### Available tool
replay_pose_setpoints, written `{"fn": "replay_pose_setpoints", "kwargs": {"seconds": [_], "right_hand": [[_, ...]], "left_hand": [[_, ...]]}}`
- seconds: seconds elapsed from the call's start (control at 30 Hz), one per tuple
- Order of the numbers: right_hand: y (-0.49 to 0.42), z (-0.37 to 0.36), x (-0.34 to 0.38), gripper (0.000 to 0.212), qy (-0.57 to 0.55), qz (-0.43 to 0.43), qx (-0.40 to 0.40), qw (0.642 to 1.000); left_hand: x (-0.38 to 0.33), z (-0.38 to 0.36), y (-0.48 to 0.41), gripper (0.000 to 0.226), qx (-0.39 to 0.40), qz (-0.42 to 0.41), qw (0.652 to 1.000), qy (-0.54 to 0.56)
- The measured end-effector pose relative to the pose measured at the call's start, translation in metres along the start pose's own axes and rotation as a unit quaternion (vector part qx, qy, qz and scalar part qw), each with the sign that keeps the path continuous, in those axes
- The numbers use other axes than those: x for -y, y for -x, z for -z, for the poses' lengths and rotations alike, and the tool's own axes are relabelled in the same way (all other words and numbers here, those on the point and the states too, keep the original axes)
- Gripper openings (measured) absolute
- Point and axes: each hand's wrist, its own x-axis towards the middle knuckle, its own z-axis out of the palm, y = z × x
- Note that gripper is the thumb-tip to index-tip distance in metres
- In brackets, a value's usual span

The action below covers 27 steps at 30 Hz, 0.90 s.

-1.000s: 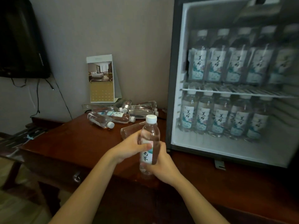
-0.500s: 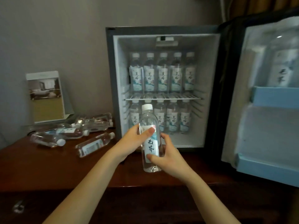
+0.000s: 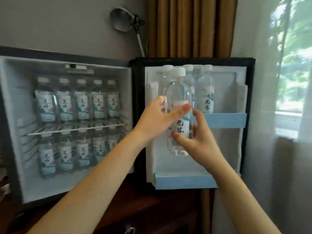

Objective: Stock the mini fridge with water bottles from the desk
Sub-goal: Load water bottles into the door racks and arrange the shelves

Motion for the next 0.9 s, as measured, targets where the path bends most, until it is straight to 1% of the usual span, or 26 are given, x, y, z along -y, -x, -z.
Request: {"fn": "replay_pose_setpoints", "kwargs": {"seconds": [0.07, 0.1, 0.2, 0.23, 0.33, 0.4, 0.43, 0.5, 0.6, 0.7, 0.77, 0.8, 0.9], "right_hand": [[-0.009, 0.031, 0.003, 0.066, 0.022, 0.015, -0.035, 0.999], [-0.015, 0.046, 0.004, 0.064, 0.035, 0.028, -0.050, 0.998], [-0.035, 0.083, 0.006, 0.061, 0.062, 0.063, -0.090, 0.992], [-0.043, 0.093, 0.005, 0.061, 0.071, 0.071, -0.102, 0.990], [-0.068, 0.118, 0.000, 0.067, 0.092, 0.086, -0.131, 0.983], [-0.083, 0.130, -0.004, 0.065, 0.095, 0.093, -0.140, 0.981], [-0.089, 0.134, -0.006, 0.063, 0.099, 0.094, -0.141, 0.981], [-0.099, 0.138, -0.014, 0.060, 0.108, 0.084, -0.141, 0.980], [-0.105, 0.140, -0.028, 0.068, 0.127, 0.056, -0.132, 0.981], [-0.105, 0.136, -0.040, 0.074, 0.151, 0.048, -0.104, 0.982], [-0.104, 0.134, -0.045, 0.081, 0.172, 0.054, -0.086, 0.980], [-0.105, 0.135, -0.046, 0.084, 0.172, 0.052, -0.078, 0.981], [-0.106, 0.139, -0.045, 0.088, 0.163, 0.029, -0.057, 0.985]], "left_hand": [[-0.017, -0.020, -0.022, 0.044, 0.042, -0.023, 0.999, -0.014], [-0.025, -0.030, -0.034, 0.043, 0.051, -0.036, 0.998, -0.019], [-0.043, -0.058, -0.070, 0.059, 0.066, -0.063, 0.995, -0.050], [-0.048, -0.066, -0.081, 0.059, 0.067, -0.073, 0.994, -0.053], [-0.061, -0.087, -0.111, 0.047, 0.050, -0.095, 0.993, -0.056], [-0.065, -0.099, -0.126, 0.046, 0.028, -0.110, 0.991, -0.075], [-0.064, -0.104, -0.132, 0.048, 0.014, -0.121, 0.987, -0.103], [-0.056, -0.113, -0.144, 0.060, -0.019, -0.140, 0.973, -0.183], [-0.047, -0.120, -0.152, 0.080, -0.047, -0.139, 0.950, -0.277], [-0.044, -0.119, -0.156, 0.090, -0.098, -0.185, 0.914, -0.346], [-0.044, -0.118, -0.161, 0.088, -0.110, -0.204, 0.904, -0.360], [-0.043, -0.117, -0.164, 0.082, -0.107, -0.210, 0.898, -0.372], [-0.039, -0.114, -0.171, 0.057, -0.094, -0.226, 0.863, -0.443]]}}
